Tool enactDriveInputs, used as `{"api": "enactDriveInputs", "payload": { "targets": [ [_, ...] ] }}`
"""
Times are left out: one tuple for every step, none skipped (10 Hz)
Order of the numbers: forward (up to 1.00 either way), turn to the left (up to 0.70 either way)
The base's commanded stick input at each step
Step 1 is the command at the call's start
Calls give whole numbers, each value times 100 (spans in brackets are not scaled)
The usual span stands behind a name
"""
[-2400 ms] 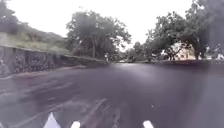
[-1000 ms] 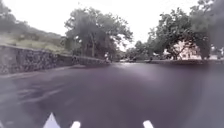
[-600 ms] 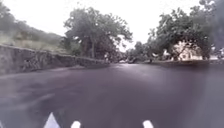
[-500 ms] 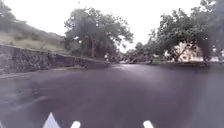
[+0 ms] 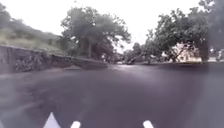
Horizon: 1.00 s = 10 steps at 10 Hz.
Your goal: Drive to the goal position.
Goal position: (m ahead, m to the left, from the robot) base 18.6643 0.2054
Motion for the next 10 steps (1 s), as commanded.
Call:
{"api": "enactDriveInputs", "payload": {
  "targets": [
    [70, 0],
    [70, 0],
    [70, 0],
    [70, 0],
    [70, 0],
    [70, 0],
    [70, 0],
    [70, 0],
    [70, 0],
    [70, 0]
  ]
}}
